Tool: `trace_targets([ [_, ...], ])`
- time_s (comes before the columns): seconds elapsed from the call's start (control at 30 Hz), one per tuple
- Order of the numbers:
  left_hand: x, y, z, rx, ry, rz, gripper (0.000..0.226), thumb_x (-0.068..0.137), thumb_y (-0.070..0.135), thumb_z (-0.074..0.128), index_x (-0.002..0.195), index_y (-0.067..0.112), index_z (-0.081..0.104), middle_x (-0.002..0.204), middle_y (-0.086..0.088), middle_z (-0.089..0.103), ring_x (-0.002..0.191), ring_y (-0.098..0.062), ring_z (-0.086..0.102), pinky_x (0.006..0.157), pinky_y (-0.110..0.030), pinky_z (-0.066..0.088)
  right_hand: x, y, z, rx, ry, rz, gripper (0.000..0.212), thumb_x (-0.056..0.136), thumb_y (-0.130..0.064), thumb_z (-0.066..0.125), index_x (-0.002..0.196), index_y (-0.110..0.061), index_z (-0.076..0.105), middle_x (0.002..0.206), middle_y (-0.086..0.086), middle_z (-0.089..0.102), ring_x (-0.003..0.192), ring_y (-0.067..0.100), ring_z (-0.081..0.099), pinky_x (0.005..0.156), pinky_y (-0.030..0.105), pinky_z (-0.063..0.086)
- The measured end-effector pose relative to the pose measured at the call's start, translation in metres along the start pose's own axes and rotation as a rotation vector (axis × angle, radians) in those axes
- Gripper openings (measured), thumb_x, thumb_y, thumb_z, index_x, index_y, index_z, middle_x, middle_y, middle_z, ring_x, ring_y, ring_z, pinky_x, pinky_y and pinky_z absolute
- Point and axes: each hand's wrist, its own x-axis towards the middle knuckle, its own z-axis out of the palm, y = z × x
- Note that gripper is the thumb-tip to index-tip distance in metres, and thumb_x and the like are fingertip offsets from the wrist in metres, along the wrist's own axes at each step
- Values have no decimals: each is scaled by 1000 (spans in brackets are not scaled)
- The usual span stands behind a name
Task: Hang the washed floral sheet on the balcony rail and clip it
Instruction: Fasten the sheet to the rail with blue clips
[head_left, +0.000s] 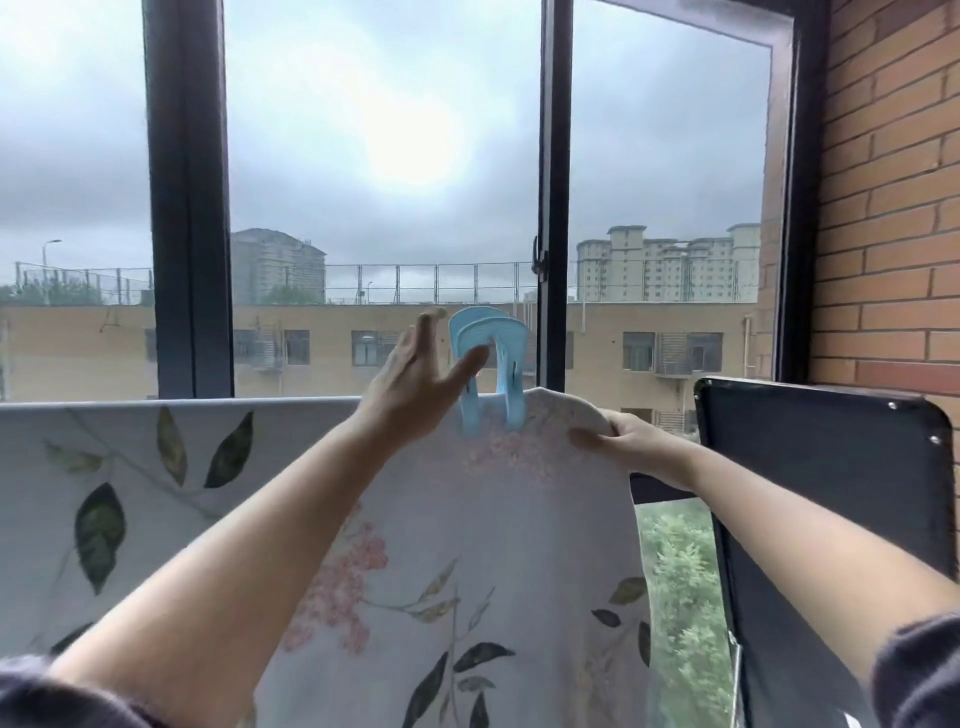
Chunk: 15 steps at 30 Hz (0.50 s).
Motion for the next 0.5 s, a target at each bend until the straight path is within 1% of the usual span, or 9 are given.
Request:
trace_targets([
  [0.07,20,16,5,-129,-95,-54,86,79,67,51,144,22,17,148,-13,32,133,-27,36,105,-39,30,0,7,-1,10,-29,-6,18,91,-34,60,101,-20,63,89,-2,70,79,8,66,66,20,50],
  [0.1,27,21,8,-165,-118,-102,84,79,65,54,143,22,20,142,-14,41,127,-28,43,101,-38,34,0,9,0,6,-41,-13,18,91,-34,59,99,-19,64,89,-1,69,80,8,66,66,20,50],
  [0.17,38,18,11,-202,-108,-160,80,74,69,56,134,19,36,118,-11,61,103,-24,60,84,-31,46,0,15,-3,9,-63,-16,19,91,-34,59,100,-19,65,93,0,70,84,11,67,68,21,51],
  [0.2,39,14,11,-217,-106,-169,80,71,70,57,130,18,41,110,-8,64,94,-20,63,78,-29,47,1,18,-5,14,-73,-15,20,91,-35,59,100,-19,65,96,2,71,88,13,68,70,22,52],
  [0.27,40,8,9,-227,-134,-169,77,69,69,58,126,20,45,106,-2,64,92,-16,62,81,-31,48,3,26,-8,22,-113,-5,21,89,-35,60,101,-19,66,102,4,71,94,17,68,76,26,54],
  [0.33,42,9,10,-202,-197,-145,62,75,62,60,119,20,48,100,3,63,92,-12,60,84,-31,48,4,35,-12,33,-172,6,18,89,-31,63,100,-18,68,104,4,71,97,18,68,82,29,55],
  [0.43,46,23,10,-161,-293,-119,15,92,33,53,105,27,49,94,8,60,84,-3,58,75,-21,44,8,47,-14,2,-255,12,21,85,-24,68,105,-17,68,108,2,70,100,16,67,88,32,54],
  [0.47,45,27,12,-146,-307,-133,8,93,33,52,101,31,50,94,9,60,84,-1,58,75,-20,44,10,53,-15,-15,-282,5,25,83,-23,71,107,-17,68,109,2,70,101,15,66,91,33,53],
  [0.5,43,29,12,-133,-303,-162,11,91,40,52,100,32,52,96,9,60,86,-1,57,78,-22,45,11,58,-16,-37,-307,-1,29,81,-23,73,108,-18,68,109,0,70,103,15,66,93,36,52],
])
